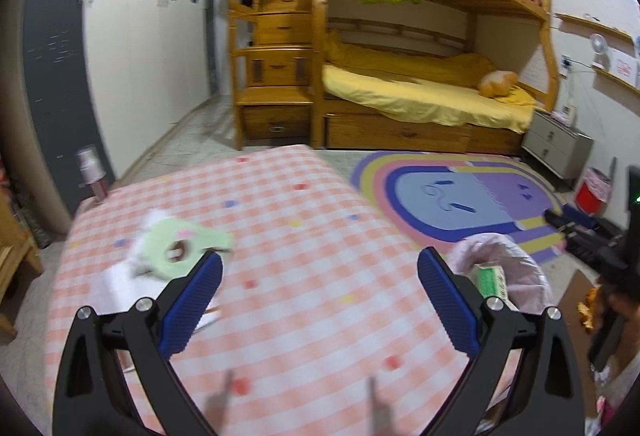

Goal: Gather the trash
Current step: 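Move both grippers back over the table toward the remaining items, then reach the right gripper to the green face cloth and close on it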

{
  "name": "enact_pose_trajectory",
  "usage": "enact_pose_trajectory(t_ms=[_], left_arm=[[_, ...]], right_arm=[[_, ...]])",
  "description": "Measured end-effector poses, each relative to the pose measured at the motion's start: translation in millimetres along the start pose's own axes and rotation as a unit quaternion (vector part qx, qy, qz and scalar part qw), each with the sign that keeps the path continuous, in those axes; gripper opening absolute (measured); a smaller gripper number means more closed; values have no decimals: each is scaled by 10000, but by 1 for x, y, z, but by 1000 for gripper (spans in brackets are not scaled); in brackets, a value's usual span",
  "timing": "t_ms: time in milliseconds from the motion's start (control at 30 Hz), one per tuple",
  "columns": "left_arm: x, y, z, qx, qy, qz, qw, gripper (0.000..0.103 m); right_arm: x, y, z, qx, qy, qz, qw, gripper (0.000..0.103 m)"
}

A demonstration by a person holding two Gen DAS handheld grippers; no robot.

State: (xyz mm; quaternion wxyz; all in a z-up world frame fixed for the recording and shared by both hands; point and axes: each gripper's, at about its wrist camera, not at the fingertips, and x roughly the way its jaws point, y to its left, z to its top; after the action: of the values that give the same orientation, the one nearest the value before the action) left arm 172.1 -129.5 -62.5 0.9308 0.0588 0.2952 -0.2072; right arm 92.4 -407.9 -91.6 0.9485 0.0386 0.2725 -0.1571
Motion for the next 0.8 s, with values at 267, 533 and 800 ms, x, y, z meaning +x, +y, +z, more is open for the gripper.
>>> enact_pose_trajectory(t_ms=[267, 533, 800], left_arm=[[-36, 95, -18, -491, -4, 1041, 9934, 95], [-48, 176, -33, -788, 88, 1937, 9778, 95], [-28, 208, -26, -1022, 178, 2090, 9724, 95]], right_arm=[[-32, 93, 36, -340, -172, 813, 9960, 59], [-24, 197, 50, -791, 78, 1555, 9846, 60], [21, 273, 36, -1300, 635, 2134, 9662, 60]])
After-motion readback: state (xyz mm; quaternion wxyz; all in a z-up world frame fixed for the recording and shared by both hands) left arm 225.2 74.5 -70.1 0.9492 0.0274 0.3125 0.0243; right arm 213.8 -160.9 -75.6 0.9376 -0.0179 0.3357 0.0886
